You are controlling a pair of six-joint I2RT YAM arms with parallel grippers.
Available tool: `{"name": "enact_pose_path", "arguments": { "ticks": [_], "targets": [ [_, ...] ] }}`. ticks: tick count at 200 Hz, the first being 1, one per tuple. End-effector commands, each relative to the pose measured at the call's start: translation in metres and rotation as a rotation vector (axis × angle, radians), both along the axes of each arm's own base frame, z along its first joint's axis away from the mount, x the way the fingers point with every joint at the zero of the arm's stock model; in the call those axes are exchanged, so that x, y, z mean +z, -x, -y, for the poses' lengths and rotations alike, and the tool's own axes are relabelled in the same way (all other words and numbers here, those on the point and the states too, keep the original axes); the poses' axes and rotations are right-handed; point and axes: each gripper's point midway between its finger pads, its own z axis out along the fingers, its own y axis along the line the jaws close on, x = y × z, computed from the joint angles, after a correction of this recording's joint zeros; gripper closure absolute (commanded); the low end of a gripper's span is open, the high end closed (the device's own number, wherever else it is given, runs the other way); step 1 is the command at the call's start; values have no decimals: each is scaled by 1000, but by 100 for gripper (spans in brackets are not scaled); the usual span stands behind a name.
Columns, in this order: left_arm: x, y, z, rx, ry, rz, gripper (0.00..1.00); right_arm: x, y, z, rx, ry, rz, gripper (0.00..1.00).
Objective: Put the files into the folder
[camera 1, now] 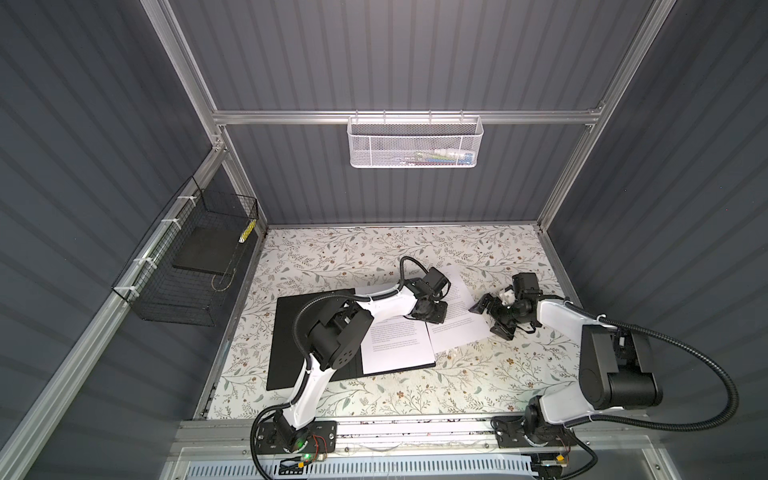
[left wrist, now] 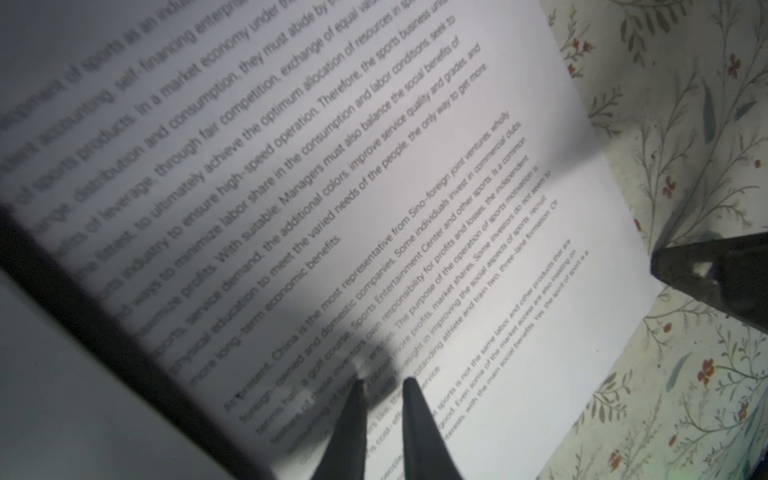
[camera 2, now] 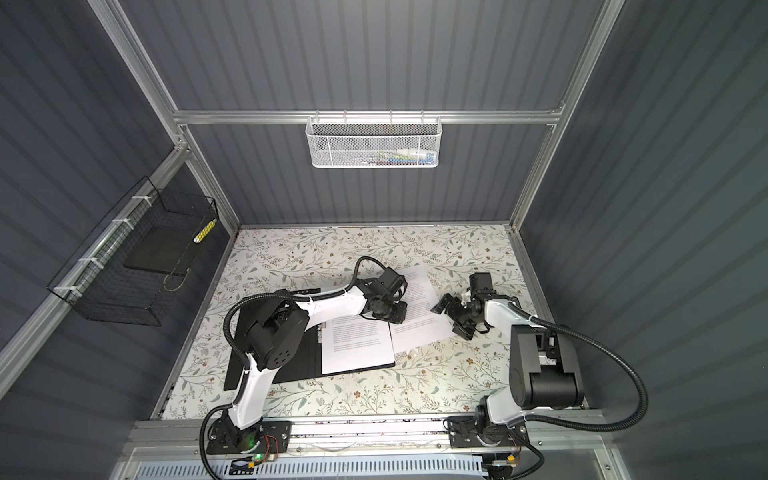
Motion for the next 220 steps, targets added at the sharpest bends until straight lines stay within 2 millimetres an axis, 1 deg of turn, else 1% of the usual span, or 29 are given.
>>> {"name": "enact_pose_path", "arguments": {
  "ticks": [1,36,70,93,122,157,173,175,199,220],
  "targets": [
    [-41,22,-17,-43,-108,-92,81,-21,15,-7,21,-8,-120,1],
    [-44,23,-20,-66,-129,-96,81,-21,-5,-25,84,-83,-115,1],
    [-46,26,-21,-82,-136,-100,81,-6,-30,-36,170,-116,-35,1],
    [-48,28,-23,-85,-142,-106,81,5,-48,-46,226,-172,3,1],
    [-50,31,-26,-88,-146,-112,81,14,-64,-55,267,-217,50,1],
    [-51,33,-27,-86,-142,-115,81,25,-84,-69,308,-314,94,1],
    [-52,33,-28,-83,-143,-117,81,29,-89,-76,321,-372,90,1],
    [-51,34,-28,-84,-142,-117,81,31,-94,-77,326,-376,113,1],
    [-51,34,-29,-83,-144,-117,81,39,-105,-80,340,-391,153,1],
    [-50,34,-29,-84,-141,-114,81,44,-113,-78,351,-361,174,1]
  ]
}}
